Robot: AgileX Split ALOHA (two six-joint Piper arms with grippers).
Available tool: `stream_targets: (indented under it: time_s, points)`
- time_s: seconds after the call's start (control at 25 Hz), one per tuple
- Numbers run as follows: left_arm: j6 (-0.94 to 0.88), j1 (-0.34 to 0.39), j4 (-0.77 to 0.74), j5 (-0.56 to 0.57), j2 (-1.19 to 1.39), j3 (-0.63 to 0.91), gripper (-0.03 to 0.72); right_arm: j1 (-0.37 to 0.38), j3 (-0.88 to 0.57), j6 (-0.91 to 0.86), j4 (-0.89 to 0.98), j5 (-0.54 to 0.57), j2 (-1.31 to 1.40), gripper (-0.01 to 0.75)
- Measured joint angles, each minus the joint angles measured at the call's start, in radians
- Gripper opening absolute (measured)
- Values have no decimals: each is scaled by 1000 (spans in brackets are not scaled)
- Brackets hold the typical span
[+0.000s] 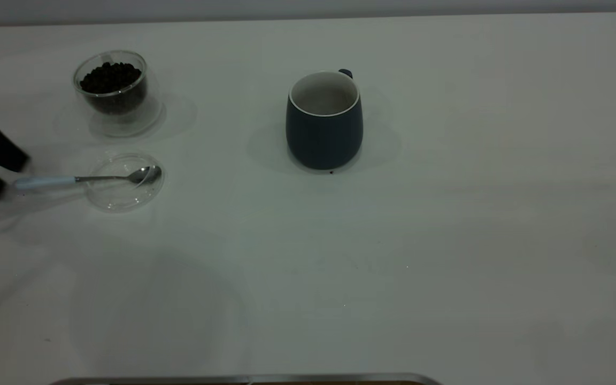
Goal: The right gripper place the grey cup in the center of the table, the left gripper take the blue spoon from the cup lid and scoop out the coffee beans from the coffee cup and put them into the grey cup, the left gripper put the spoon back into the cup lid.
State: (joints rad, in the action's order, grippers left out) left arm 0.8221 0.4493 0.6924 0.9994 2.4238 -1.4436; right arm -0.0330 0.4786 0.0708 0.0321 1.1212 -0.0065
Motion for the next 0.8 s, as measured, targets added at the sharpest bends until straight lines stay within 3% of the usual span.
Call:
stream_targets:
  time_s: [0.16, 0.28, 0.44, 0.6, 0.8]
  points:
    - [-220, 0, -175, 151, -75, -151, 619, 0, 0, 0, 0, 0, 0, 590]
    - [-351, -6, -267, 166, -144, -211, 612, 0, 0, 0, 0, 0, 0, 590]
    - [-478, -37, -402, 166, -269, -214, 599, 0, 0, 0, 0, 0, 0, 590]
    - [-586, -90, -440, 166, -438, -194, 588, 0, 0, 0, 0, 0, 0, 590]
    - [-633, -225, -443, 166, -713, -75, 585, 0, 0, 0, 0, 0, 0, 590]
